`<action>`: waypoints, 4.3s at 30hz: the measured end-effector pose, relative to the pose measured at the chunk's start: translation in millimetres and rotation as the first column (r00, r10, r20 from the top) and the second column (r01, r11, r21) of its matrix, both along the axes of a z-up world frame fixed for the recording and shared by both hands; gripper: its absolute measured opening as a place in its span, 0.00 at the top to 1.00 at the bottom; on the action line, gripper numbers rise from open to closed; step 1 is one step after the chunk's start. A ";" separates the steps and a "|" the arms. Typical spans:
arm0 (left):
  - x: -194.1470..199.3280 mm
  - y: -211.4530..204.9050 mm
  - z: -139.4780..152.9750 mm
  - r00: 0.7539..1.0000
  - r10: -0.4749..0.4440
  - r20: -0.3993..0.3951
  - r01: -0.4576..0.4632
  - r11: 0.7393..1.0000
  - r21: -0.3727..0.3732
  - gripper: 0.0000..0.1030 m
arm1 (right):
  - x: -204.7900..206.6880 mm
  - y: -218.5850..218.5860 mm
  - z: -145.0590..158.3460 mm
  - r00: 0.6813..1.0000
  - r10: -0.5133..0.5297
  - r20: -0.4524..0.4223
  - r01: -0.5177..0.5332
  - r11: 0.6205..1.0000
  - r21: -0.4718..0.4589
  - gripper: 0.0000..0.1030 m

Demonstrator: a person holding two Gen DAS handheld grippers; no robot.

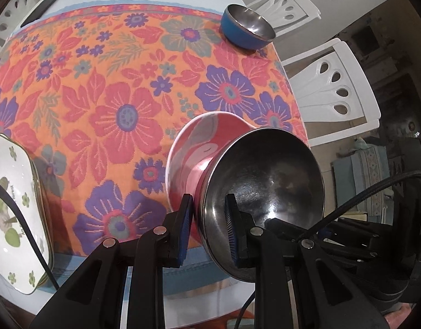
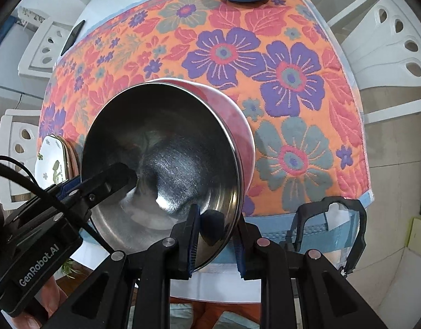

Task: Organize plates and bowls
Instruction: 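Lower the steel bowl into the pink bowl and open both grippers, then grasp the rim of the blue-bottomed steel bowl with both grippers, then carry the blue-bottomed steel bowl over the bowl stack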

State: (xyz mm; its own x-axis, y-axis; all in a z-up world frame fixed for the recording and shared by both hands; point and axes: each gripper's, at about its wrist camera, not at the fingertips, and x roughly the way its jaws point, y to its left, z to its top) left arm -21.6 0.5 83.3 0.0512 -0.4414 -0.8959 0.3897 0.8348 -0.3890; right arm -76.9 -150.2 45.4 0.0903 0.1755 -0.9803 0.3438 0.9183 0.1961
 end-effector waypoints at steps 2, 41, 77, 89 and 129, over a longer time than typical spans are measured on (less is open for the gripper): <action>0.6 -0.6 -0.3 1.000 -0.001 0.001 0.001 1.000 0.003 0.81 | 0.7 -0.3 -0.3 1.000 0.004 -0.004 -0.004 1.000 -0.005 0.79; 63.9 15.2 43.6 0.987 -0.114 0.115 0.117 0.993 -0.022 0.78 | 26.6 -36.5 69.6 0.982 -0.112 0.154 0.107 0.994 0.038 0.79; 286.2 -185.9 -29.3 0.974 -0.201 0.105 0.207 0.977 -0.045 0.68 | 229.7 -209.5 -23.4 0.900 -0.351 0.259 0.348 0.936 0.058 0.52; 289.9 -189.9 -48.0 0.971 -0.218 0.096 0.226 0.971 -0.078 0.85 | 246.5 -203.9 -49.7 0.924 -0.295 0.244 0.295 0.955 0.040 0.72; 104.2 -47.1 95.3 0.961 -0.172 0.214 0.198 0.974 -0.108 0.85 | 72.6 -66.4 91.3 0.937 -0.228 0.264 0.225 0.973 0.041 0.78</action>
